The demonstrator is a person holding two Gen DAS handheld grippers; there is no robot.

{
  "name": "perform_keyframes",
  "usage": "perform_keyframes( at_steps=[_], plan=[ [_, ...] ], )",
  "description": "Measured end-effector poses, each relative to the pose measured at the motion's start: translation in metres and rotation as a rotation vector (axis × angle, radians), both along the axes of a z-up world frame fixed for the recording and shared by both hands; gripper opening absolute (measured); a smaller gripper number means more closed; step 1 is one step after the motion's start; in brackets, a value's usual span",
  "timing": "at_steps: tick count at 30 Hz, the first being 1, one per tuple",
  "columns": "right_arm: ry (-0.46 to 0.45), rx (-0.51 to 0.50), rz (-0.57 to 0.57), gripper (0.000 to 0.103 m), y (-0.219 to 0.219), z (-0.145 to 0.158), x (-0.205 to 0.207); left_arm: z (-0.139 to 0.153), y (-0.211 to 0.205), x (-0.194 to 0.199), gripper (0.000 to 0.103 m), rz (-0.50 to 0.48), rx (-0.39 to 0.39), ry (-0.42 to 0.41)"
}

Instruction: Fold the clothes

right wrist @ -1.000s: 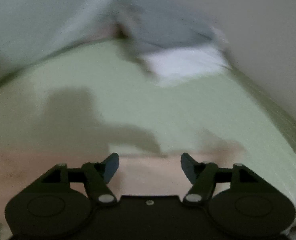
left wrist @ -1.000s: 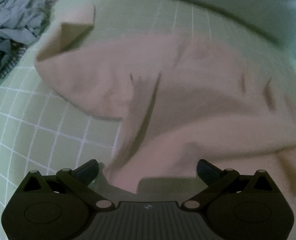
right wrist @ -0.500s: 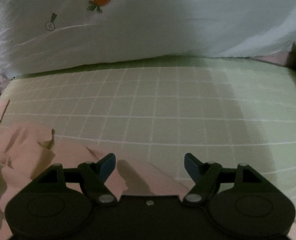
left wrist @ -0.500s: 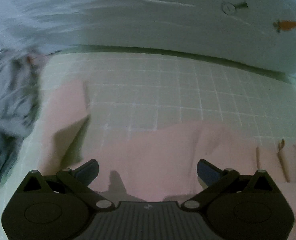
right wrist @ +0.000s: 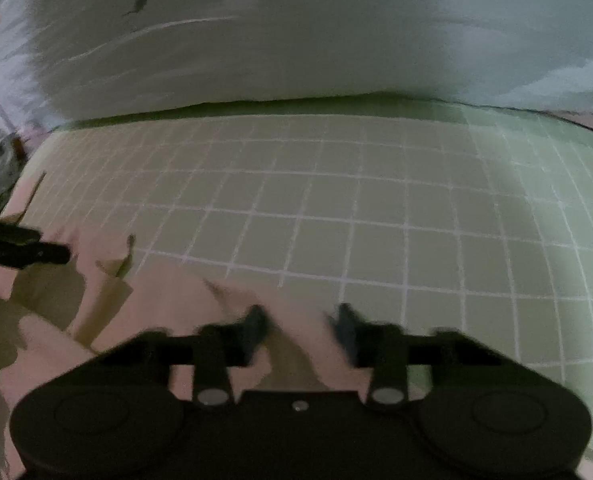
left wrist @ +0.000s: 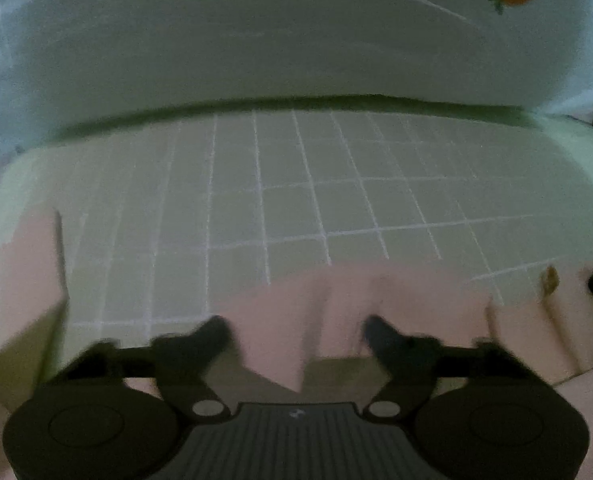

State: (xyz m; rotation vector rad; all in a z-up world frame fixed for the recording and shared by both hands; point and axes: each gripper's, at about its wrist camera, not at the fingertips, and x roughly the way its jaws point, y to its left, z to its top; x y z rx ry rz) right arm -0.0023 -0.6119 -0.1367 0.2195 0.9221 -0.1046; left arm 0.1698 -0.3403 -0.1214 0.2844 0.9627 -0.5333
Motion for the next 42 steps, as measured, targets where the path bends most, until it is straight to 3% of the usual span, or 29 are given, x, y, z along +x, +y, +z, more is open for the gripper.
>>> perform_keyframes(
  at_steps=[1, 2, 7, 12, 15, 18, 19, 20, 21, 23, 26, 33, 37, 40, 42],
  plan=[
    [-0.001, -0.003, 0.016, 0.007, 0.001, 0.000, 0.000, 0.000, -0.003, -0.002, 0.023, -0.010, 0.004, -0.009],
    [-0.008, -0.015, 0.028, 0.006, 0.001, 0.001, 0.000, 0.000, -0.006, -0.004, 0.010, -0.020, 0.008, -0.017],
    [-0.080, -0.064, -0.005, 0.005, -0.019, 0.015, 0.010, 0.011, -0.018, 0.012, 0.007, -0.017, 0.026, -0.107],
    [-0.193, -0.065, -0.142, 0.005, -0.067, 0.043, 0.037, 0.042, -0.019, 0.054, 0.008, 0.118, -0.105, -0.209],
    [-0.233, -0.088, -0.181, 0.005, -0.084, 0.050, 0.053, 0.037, -0.029, 0.068, 0.010, 0.171, -0.117, -0.181],
    [-0.188, -0.097, -0.188, 0.010, -0.088, 0.042, 0.065, 0.026, -0.037, 0.067, 0.027, 0.213, -0.098, -0.115],
    [-0.168, -0.121, -0.200, 0.017, -0.086, 0.040, 0.066, 0.025, -0.035, 0.060, 0.039, 0.225, -0.104, -0.105],
    [-0.148, -0.146, -0.212, 0.039, -0.085, 0.039, 0.068, 0.025, -0.032, 0.053, 0.052, 0.236, -0.113, -0.097],
    [-0.148, -0.165, -0.223, 0.051, -0.081, 0.039, 0.064, 0.028, -0.024, 0.040, 0.057, 0.252, -0.125, -0.099],
    [-0.171, -0.167, -0.237, 0.057, -0.075, 0.044, 0.046, 0.035, -0.007, 0.013, 0.074, 0.285, -0.151, -0.106],
    [-0.166, -0.142, -0.259, 0.065, -0.060, 0.047, 0.006, 0.039, 0.027, -0.024, 0.077, 0.334, -0.143, -0.093],
    [-0.029, -0.014, -0.212, 0.064, -0.006, 0.017, -0.095, 0.013, 0.101, -0.136, 0.077, 0.455, -0.067, 0.090],
    [0.018, 0.029, -0.200, 0.060, 0.021, 0.006, -0.136, 0.010, 0.122, -0.170, 0.075, 0.470, -0.070, 0.110],
    [0.035, 0.030, -0.174, 0.054, 0.040, 0.004, -0.153, 0.012, 0.128, -0.190, 0.060, 0.462, -0.088, 0.126],
    [0.036, 0.017, -0.148, 0.043, 0.052, 0.005, -0.158, 0.009, 0.127, -0.198, 0.044, 0.456, -0.088, 0.135]
  ],
)
